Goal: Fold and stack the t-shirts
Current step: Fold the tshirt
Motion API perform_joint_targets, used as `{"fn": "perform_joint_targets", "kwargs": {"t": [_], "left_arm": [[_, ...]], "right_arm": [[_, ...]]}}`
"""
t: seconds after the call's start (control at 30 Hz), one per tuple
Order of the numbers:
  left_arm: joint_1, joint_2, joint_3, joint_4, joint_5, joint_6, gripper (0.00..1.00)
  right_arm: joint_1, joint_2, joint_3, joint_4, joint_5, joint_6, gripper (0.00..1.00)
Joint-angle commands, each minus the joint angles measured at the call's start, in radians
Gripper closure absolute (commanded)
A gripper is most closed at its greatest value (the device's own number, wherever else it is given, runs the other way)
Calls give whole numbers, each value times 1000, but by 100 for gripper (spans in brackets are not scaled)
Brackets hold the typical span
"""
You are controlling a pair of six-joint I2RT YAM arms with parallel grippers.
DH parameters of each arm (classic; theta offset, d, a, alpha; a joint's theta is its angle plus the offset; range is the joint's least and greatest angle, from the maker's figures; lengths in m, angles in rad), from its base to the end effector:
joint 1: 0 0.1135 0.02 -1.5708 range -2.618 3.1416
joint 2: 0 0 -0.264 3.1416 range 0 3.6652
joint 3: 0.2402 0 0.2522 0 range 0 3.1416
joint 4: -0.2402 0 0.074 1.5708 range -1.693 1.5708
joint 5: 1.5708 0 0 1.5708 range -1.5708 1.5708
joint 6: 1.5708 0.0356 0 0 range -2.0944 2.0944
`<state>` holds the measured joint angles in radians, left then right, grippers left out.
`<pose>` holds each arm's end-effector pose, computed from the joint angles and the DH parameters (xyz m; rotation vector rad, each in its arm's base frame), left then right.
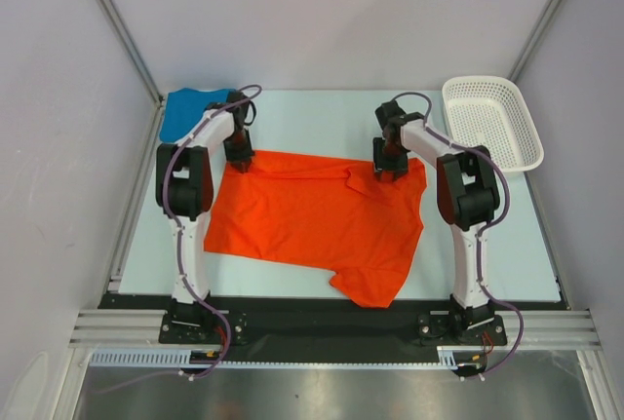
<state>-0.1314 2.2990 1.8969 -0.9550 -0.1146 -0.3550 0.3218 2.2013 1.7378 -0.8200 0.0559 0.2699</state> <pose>0.4643 -0.0573 0.1630 -0.3419 2.8855 0.0867 0.4300 0.1413 0.1658 -0.0624 2.8496 0.0440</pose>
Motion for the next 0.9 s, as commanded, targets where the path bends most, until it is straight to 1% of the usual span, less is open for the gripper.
{"fn": "perform_joint_targets", "kwargs": {"t": [0.0,0.07,0.1,0.17,0.2,0.27,0.3,0.4,0.43,0.47,0.53,0.57,0.6,0.63,0.67,0.73,0.8,0.87], "left_arm": [[13,-64,-80,123,10,18,80],[13,-113,-134,139,19,14,76],[12,-169,-154,154,23,8,71],[12,-228,-211,173,32,2,68],[9,-295,-229,180,29,-1,64],[6,-364,-287,190,21,-2,62],[3,-424,-307,194,21,-2,59],[4,-515,-396,202,27,-1,57],[3,-574,-421,202,27,-1,57],[4,-601,-477,202,35,-1,57],[4,-663,-545,209,42,-13,57],[4,-731,-618,229,49,-21,57],[4,-762,-656,239,67,-44,58],[4,-789,-689,245,73,-53,58],[4,-843,-744,255,94,-74,58],[4,-883,-788,256,107,-90,59],[3,-930,-828,251,153,-105,60],[1,-966,-852,248,167,-111,60]], "right_arm": [[20,-66,-66,19,-37,9,48],[28,-124,-92,4,-45,12,46],[28,-146,-101,1,-45,20,45],[26,-198,-128,1,-45,35,40],[25,-247,-156,2,-47,49,39],[23,-296,-204,10,-76,64,35],[20,-331,-217,10,-80,71,35],[14,-374,-280,19,-131,113,33],[7,-399,-303,28,-152,126,33],[2,-411,-329,56,-194,159,35],[-6,-442,-406,118,-217,187,36],[-7,-451,-426,140,-232,221,38],[-10,-456,-444,162,-240,236,39],[-15,-462,-478,197,-252,259,42],[-15,-463,-492,214,-255,291,47],[-18,-460,-527,252,-255,313,49],[-23,-446,-546,260,-248,333,49],[-32,-443,-580,265,-243,339,49]]}}
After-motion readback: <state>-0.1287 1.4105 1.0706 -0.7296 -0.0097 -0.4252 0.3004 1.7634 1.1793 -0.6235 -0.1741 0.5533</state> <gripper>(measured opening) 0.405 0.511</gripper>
